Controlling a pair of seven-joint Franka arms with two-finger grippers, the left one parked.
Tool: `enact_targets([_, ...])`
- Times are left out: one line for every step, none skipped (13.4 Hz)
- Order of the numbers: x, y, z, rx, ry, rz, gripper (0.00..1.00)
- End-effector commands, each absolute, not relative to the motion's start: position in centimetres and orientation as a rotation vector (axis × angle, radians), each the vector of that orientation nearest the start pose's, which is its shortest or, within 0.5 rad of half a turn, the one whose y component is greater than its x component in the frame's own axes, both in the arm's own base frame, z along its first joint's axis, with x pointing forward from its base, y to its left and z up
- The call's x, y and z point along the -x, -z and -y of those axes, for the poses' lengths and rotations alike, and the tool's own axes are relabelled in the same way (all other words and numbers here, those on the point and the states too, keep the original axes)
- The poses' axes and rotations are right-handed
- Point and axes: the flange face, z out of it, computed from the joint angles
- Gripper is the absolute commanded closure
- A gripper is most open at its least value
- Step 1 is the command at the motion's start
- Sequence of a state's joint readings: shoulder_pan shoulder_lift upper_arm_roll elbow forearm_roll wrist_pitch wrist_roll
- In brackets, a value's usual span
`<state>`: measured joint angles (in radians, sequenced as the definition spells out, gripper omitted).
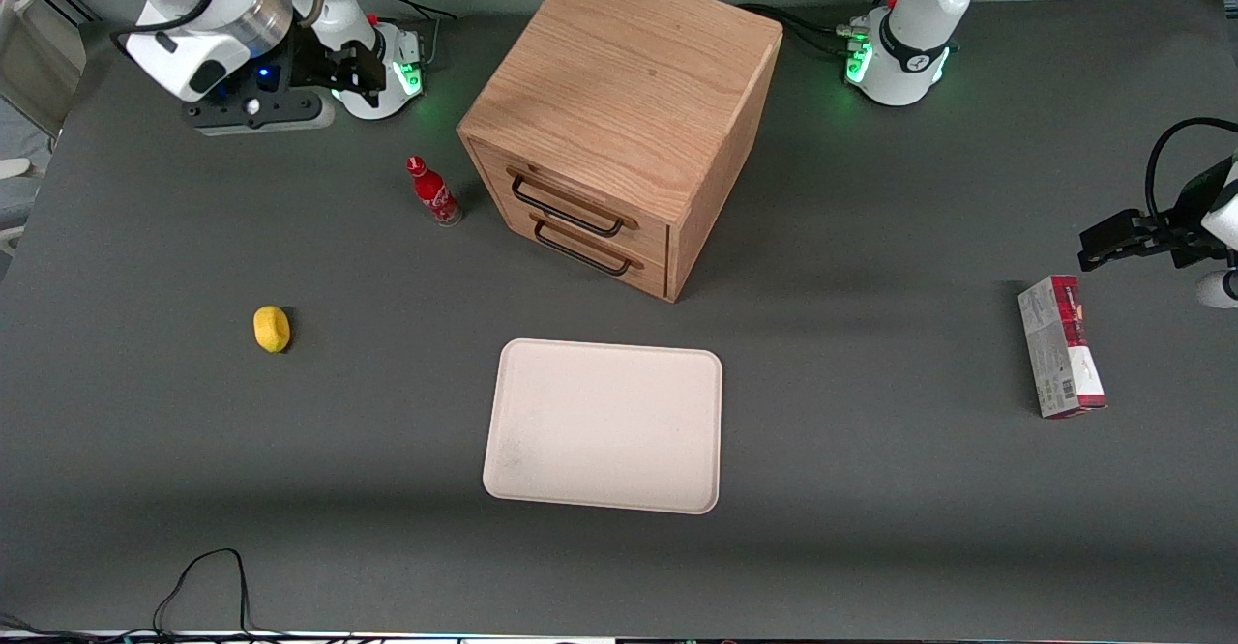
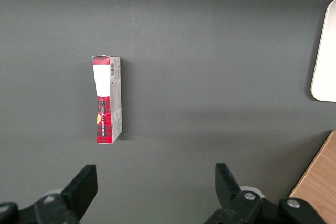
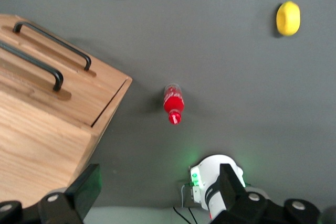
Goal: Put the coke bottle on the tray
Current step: 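Move the open right gripper toward the red Coca-Cola bottle beside the cabinet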
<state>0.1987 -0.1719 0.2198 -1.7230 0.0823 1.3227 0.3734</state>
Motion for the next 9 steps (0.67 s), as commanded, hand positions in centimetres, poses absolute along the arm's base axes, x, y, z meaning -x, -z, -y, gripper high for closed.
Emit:
enact_targets([-39.9, -61.0, -19.7, 3.147, -0.369, 0.013, 0.0])
enact_targets([-39.3, -60.0, -19.4, 3.149, -0.351, 0.004, 0.0])
enact_targets([-38.6, -58.5, -19.0, 3.154, -0.344, 0.005, 0.0])
enact_targets([-37.8, -56.9, -18.6, 3.156, -0.319, -0.002, 0.0])
enact_targets([-37.2, -55.2, -18.3, 3.153, -0.303, -0.012, 0.0])
enact_targets([-36.6, -53.4, -17.8, 3.156, -0.306, -0.022, 0.0])
enact_targets([-36.3, -51.8, -17.5, 3.157, -0.291, -0.033, 0.0])
enact_targets([-36.1, -49.9, -17.4, 3.159, -0.287, -0.038, 0.0])
enact_targets([-35.9, -48.4, -17.1, 3.16, -0.279, -0.047, 0.0])
